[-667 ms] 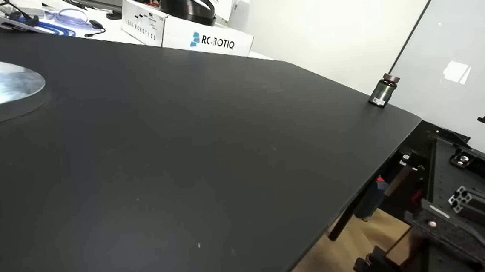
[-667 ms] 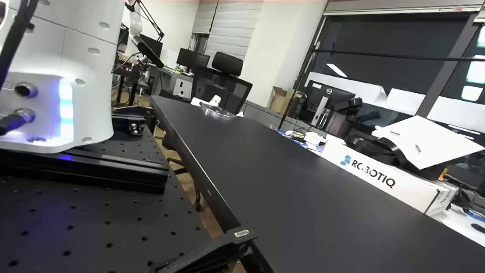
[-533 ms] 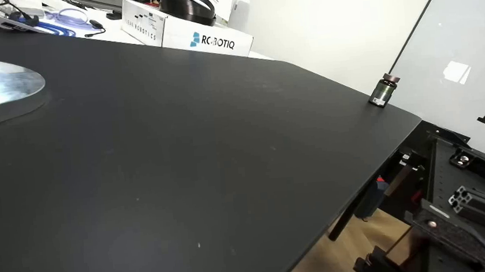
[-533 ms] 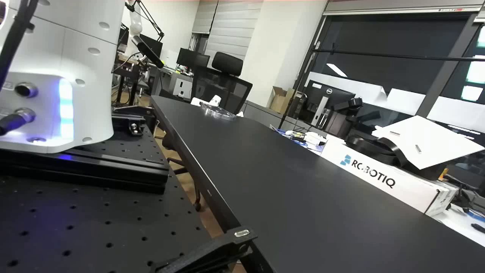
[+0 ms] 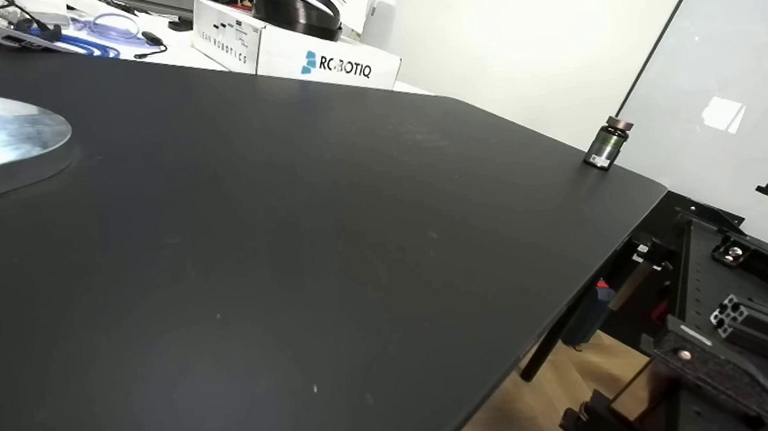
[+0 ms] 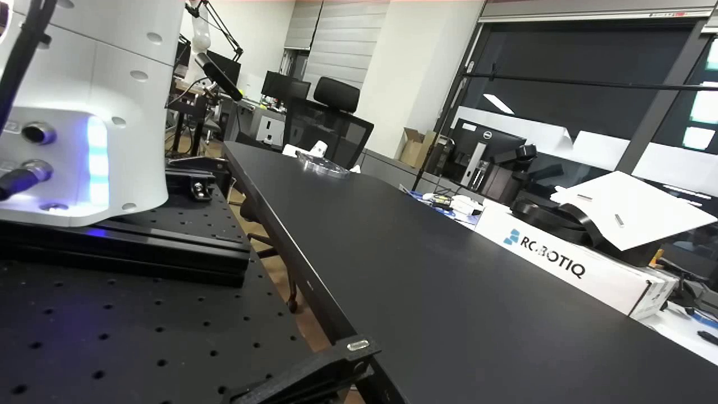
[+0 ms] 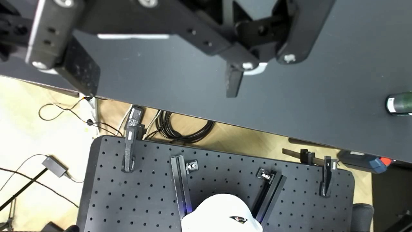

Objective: Move the black bottle to the left

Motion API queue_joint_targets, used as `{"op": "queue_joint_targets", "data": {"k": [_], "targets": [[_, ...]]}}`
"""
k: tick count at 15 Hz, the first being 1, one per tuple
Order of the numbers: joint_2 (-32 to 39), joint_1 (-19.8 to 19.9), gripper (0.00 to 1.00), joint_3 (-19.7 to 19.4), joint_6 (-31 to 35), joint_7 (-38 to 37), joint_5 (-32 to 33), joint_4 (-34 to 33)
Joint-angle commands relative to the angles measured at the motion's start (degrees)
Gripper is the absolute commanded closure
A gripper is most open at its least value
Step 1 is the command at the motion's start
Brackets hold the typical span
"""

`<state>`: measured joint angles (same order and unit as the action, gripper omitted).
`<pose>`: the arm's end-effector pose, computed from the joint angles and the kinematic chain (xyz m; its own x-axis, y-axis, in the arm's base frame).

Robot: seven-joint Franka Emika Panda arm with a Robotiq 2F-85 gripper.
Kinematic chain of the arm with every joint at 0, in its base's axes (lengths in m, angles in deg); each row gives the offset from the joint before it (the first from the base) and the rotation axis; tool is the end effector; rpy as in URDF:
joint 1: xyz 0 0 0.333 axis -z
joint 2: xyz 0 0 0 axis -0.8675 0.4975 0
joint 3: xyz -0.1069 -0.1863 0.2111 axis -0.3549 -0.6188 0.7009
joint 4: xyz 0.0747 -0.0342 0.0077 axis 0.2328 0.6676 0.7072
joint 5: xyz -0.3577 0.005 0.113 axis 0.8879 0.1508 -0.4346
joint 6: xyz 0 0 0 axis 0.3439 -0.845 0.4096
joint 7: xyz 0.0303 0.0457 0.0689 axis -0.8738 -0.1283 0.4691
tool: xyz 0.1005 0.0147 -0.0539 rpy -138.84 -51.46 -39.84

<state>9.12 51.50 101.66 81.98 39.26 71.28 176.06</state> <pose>0.2681 0.1815 0.5248 0.9599 0.0948 -0.2638 0.1364 -0.9801 0.1442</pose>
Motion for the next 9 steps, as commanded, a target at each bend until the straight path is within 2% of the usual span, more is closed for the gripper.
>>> {"op": "queue_joint_targets", "data": {"k": [1, 5, 9], "targets": [[-1.93, 0.57, 0.0, -2.41, 0.64, 0.79, 3.07, 1.78], [-8.23, 4.88, 0.0, -11.19, 0.48, 4.1, 9.69, 7.41], [-12.99, 12.57, 0.0, -21.76, 2.5, 8.05, 16.27, 10.88]]}}
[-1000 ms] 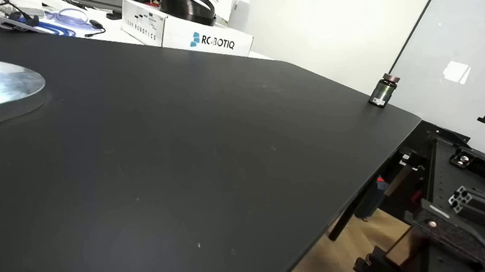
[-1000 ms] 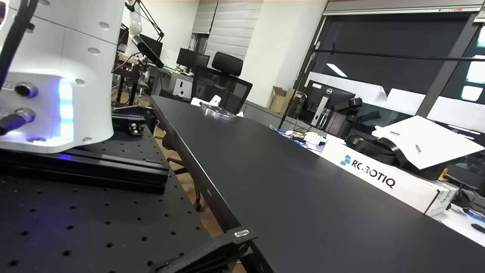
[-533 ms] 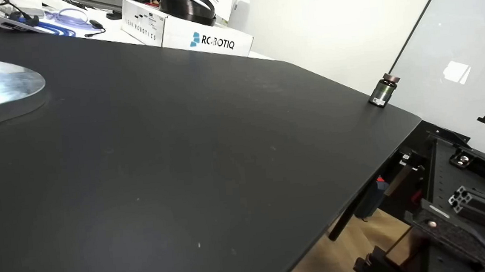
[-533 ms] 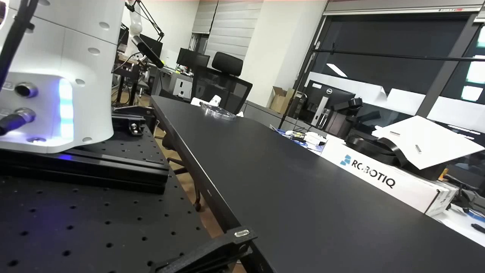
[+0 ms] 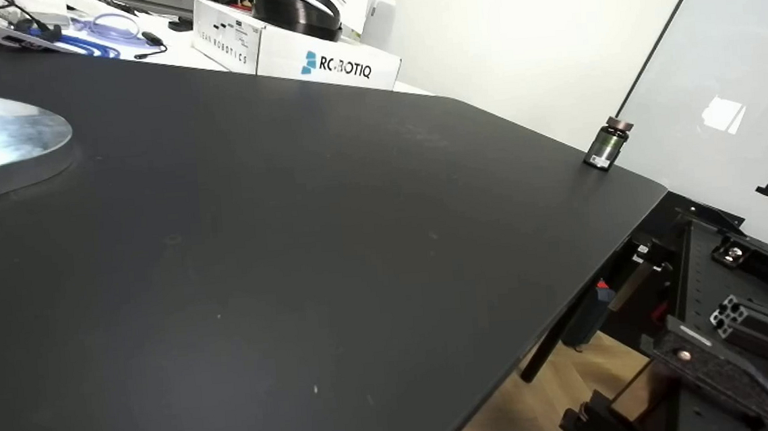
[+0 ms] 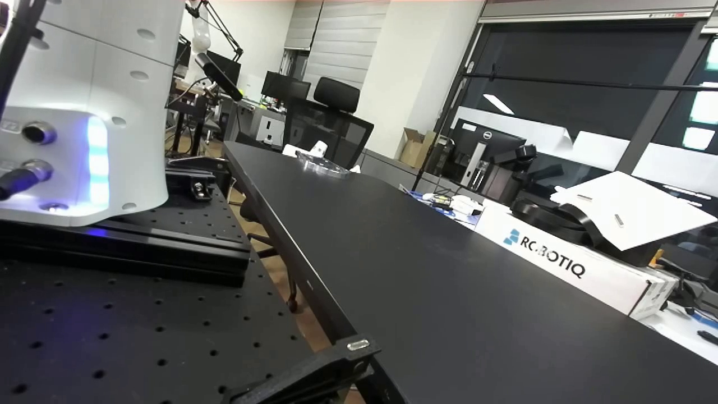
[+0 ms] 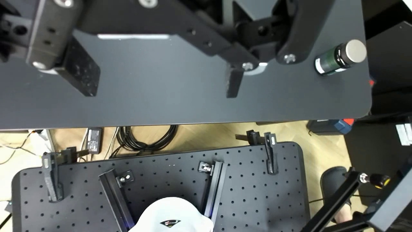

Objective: Move the black bottle to the left

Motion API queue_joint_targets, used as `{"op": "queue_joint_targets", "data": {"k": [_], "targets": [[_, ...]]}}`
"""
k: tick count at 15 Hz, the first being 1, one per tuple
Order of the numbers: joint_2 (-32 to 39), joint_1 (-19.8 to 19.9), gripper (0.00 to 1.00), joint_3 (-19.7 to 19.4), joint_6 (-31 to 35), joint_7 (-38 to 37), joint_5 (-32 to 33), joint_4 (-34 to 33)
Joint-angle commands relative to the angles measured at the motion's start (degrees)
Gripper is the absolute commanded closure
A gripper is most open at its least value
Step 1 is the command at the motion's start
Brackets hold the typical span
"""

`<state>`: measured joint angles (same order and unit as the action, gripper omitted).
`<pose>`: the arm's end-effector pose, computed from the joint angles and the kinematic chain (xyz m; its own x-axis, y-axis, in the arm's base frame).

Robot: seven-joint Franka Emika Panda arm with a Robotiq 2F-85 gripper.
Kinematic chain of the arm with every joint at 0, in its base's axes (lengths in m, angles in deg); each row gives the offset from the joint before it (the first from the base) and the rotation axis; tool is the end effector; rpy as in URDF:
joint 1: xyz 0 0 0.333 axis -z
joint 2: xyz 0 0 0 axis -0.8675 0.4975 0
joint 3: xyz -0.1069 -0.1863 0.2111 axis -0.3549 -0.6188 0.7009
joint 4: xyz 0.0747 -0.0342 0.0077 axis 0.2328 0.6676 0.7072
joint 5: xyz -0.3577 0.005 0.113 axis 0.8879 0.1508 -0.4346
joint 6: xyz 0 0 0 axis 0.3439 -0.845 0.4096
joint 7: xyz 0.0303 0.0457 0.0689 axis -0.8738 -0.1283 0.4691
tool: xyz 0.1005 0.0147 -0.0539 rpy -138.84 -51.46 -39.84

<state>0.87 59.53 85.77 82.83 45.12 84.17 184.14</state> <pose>0.2751 0.0097 0.5229 0.9626 -0.1513 -0.2246 -0.1127 -0.9780 0.1756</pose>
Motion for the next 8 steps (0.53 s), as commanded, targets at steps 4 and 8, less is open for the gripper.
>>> {"op": "queue_joint_targets", "data": {"k": [4, 8], "targets": [[-6.22, 12.61, 0.0, -17.16, 5.53, 6.67, 5.93, 2.47], [-4.27, 19.83, 0.0, -24.46, 11.46, 5.24, 3.91, 2.76]]}}
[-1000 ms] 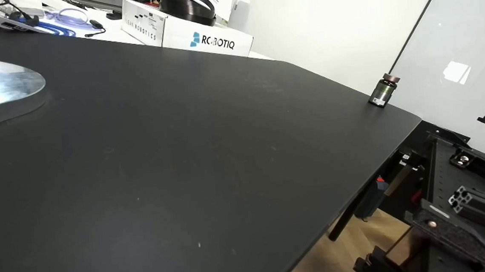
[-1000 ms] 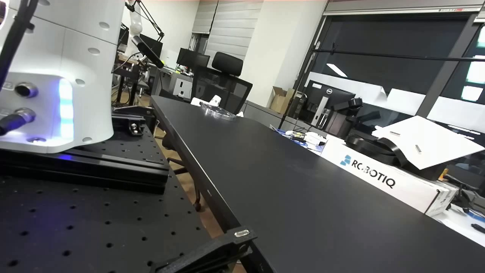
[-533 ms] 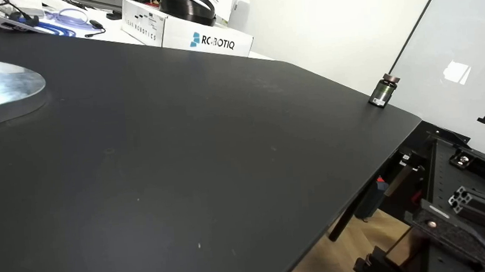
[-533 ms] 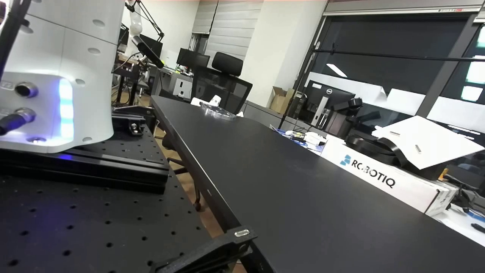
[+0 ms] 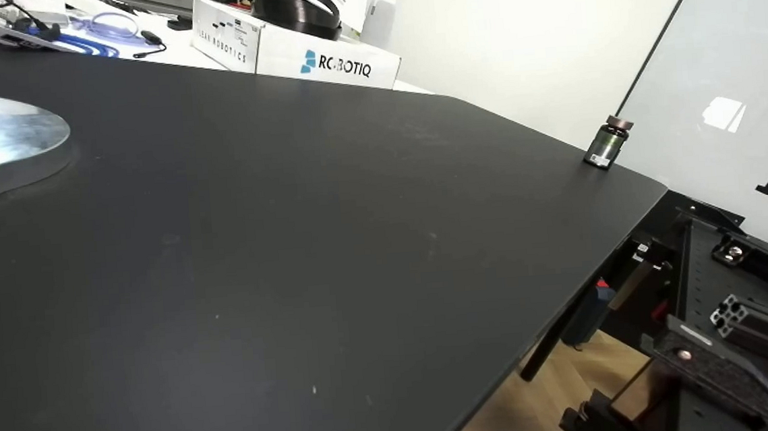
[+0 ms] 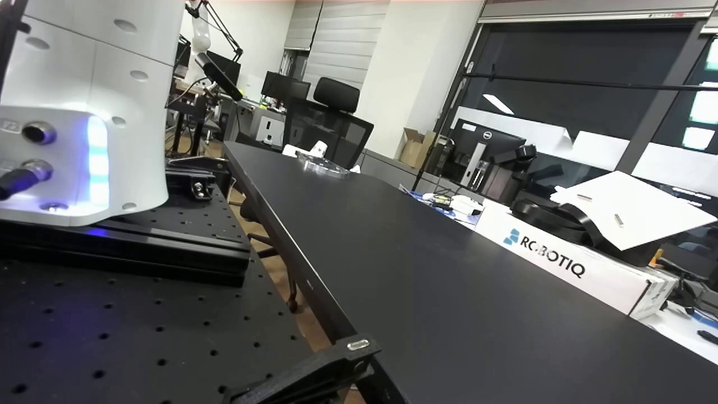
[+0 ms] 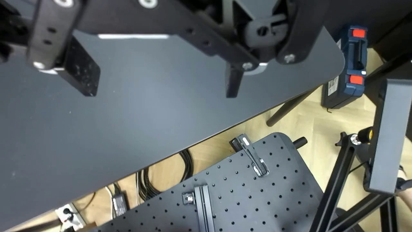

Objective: Move the black bottle to the left

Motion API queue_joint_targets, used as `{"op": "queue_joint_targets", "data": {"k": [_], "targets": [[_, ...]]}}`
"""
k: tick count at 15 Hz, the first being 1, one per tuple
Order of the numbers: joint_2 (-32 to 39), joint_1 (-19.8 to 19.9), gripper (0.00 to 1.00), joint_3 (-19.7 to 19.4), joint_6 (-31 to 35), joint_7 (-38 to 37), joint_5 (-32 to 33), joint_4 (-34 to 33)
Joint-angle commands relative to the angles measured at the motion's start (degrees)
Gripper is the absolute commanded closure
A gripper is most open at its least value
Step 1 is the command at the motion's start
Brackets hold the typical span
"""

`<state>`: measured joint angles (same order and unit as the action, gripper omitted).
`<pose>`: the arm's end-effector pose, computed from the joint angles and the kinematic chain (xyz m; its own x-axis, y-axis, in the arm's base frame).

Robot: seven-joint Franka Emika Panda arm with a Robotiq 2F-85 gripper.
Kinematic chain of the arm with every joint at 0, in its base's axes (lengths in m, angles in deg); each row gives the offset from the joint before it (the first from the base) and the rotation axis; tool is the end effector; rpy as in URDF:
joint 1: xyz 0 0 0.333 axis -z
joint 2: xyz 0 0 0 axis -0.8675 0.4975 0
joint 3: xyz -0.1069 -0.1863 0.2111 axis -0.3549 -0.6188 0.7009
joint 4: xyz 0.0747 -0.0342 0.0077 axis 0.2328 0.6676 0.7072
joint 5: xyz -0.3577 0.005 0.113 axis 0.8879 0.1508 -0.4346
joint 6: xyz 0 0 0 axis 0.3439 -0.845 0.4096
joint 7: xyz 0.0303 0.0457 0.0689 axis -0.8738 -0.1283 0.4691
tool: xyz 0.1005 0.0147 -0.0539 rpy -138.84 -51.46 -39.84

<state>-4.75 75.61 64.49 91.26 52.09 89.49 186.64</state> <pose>0.2143 -0.1880 0.5243 0.8670 -0.4919 -0.0800 -0.4963 -0.8668 -0.0493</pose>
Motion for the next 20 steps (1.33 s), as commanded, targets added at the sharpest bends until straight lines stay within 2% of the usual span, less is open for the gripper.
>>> {"op": "queue_joint_targets", "data": {"k": [1, 3, 8, 9, 12, 15, 18, 20], "targets": [[0.52, 2.64, 0.0, -0.99, 1.31, 0.62, -0.83, 0.04], [1.16, 4.71, 0.0, -2.88, 2.43, 0.67, -1.17, 0.18], [1.63, 4.86, 0.0, -2.72, 2.71, 0.54, -1.34, 0.24], [2.25, 5.01, 0.0, -3.08, 5.06, -0.19, -1.59, 0.53], [9.71, 6.0, 0.0, -4.64, 13.65, -4.17, -2.82, -1.68], [19.14, 7.2, 0.0, -5.75, 20.75, -8.06, -6.97, -5.11], [27.85, 8.91, 0.0, -5.63, 26.73, -11.7, -10.73, -8.58], [33.16, 10.5, 0.0, -5.75, 30.72, -13.9, -10.77, -10.73]]}}
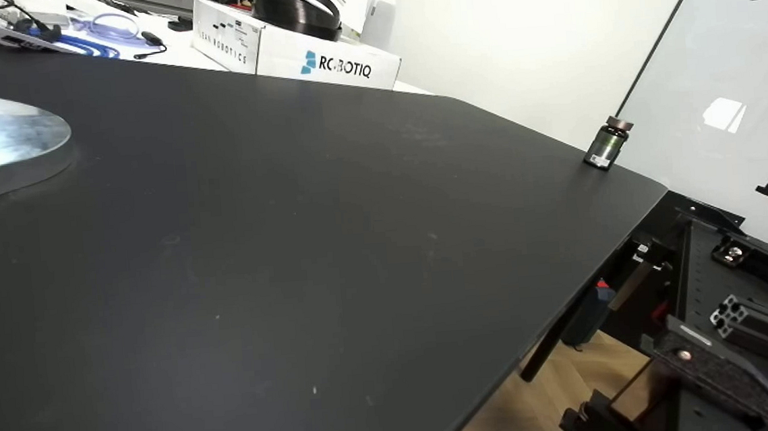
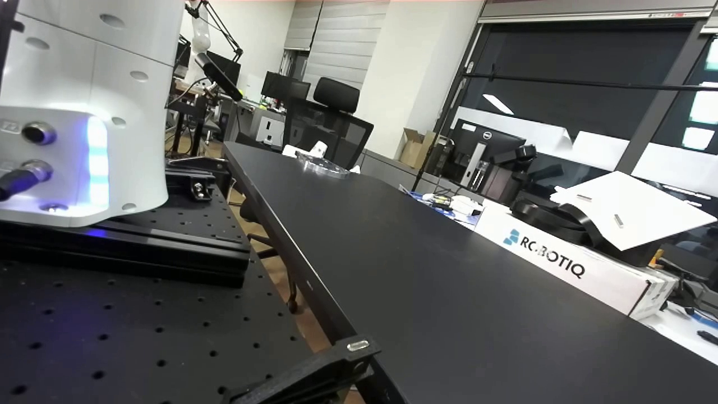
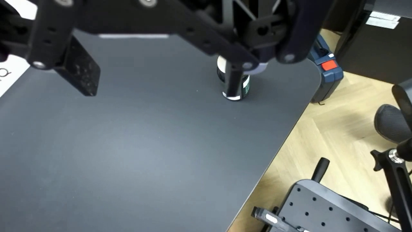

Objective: Move the black bottle to the left

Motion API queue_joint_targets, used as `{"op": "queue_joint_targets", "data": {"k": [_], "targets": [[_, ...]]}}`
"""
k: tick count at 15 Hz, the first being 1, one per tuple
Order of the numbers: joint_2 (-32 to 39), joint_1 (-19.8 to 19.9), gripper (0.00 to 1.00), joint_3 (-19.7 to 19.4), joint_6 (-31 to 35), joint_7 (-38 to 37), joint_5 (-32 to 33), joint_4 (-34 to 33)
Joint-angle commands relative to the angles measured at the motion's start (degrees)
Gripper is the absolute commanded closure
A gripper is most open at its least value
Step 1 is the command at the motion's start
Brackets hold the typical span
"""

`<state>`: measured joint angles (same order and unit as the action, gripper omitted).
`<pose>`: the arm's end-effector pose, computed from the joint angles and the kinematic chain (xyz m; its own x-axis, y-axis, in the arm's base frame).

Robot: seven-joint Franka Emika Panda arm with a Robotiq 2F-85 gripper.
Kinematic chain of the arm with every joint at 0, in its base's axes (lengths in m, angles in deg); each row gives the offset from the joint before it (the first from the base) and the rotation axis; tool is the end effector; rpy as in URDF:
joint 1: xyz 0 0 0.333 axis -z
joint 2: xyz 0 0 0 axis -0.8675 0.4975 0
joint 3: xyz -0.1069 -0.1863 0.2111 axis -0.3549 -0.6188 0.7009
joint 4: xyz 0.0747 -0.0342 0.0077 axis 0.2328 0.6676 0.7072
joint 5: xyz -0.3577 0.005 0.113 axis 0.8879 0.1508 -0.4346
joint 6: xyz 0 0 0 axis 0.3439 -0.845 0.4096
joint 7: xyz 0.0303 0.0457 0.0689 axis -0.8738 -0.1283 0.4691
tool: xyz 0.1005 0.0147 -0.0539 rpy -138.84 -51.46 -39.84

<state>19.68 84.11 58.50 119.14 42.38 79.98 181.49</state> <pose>0.2735 -0.3167 0.4624 0.5200 -0.8538 0.0251 -0.8397 -0.5163 -0.1682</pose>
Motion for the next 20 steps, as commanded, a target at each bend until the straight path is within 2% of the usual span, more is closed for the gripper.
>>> {"op": "queue_joint_targets", "data": {"k": [1, 4, 7, 11, 16, 20], "targets": [[11.33, 2.7, 0.0, -0.06, 5.35, -5.22, -1.0, -6.61], [18.61, 4.34, 0.0, -1.02, 8.97, -8.63, -0.86, -9.86], [23.89, 5.34, 0.0, -2.41, 14.96, -10.91, -1.09, -10.04], [31.18, 5.41, 0.0, -4.13, 24.26, -10.61, -8.15, -10.06], [39.24, 4.83, 0.0, -3.27, 23.48, -11.05, -17.74, -13.78], [42.65, 4.1, 0.0, -2.3, 22.53, -12.57, -20.2, -17.9]]}}
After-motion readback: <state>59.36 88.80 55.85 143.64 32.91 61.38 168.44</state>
